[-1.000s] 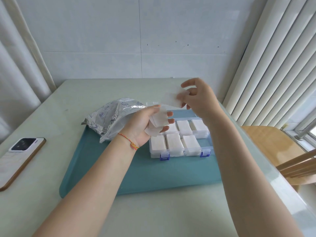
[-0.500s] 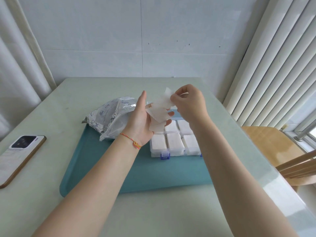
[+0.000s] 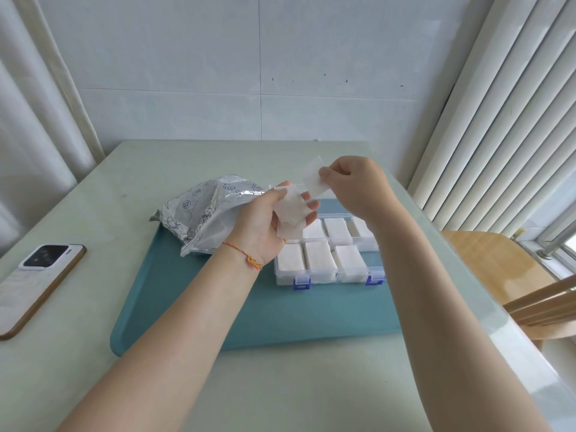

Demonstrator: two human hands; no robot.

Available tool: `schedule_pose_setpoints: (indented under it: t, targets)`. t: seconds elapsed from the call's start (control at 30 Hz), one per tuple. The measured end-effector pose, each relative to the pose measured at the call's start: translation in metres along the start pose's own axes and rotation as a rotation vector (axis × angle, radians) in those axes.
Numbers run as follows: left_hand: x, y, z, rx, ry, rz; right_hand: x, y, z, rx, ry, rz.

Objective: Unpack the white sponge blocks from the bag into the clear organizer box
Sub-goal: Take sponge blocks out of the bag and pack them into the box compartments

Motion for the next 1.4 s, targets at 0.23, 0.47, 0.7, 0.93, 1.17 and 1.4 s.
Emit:
schedule_pose_setpoints:
  t: [0.23, 0.47, 0.7, 0.93, 1.17, 1.4]
  targets:
    - [0.0, 0.003, 0.0, -0.064, 0.109, 0.001, -0.004, -0.032, 0.01, -0.289, 0.079, 0.177]
    - [0.0, 0.007, -0.003, -0.058, 0.145, -0.016, -0.014, -0.018, 0.02, -0.411, 0.234, 0.162]
    - [-0.001, 0.006, -0.002, -0.133, 0.126, -0.098, -0.022, -0.041, 0.031, -0.514, 0.373, 0.294]
    - [0.003, 0.009, 0.0, -0.116, 0.127, -0.116, -0.021, -0.037, 0.028, -0.451, 0.39, 0.332]
    - [0.004, 0.005, 0.003, -0.145, 0.152, -0.092, -0.025, -0.039, 0.03, -0.46, 0.417, 0.304]
    - [0.001, -0.002, 0.006, -0.276, 0.176, -0.09, -0.026, -0.041, 0.031, -0.5, 0.38, 0.224]
Point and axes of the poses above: each hand's wrist, its own z-axis away from the middle knuckle, its own y-axis out of the back of the hand, x = y × z, the point moved 4 cm from there along -z, towards the middle knuckle, and after that the axes turned 7 degrees about y, right-handed, at the moved point
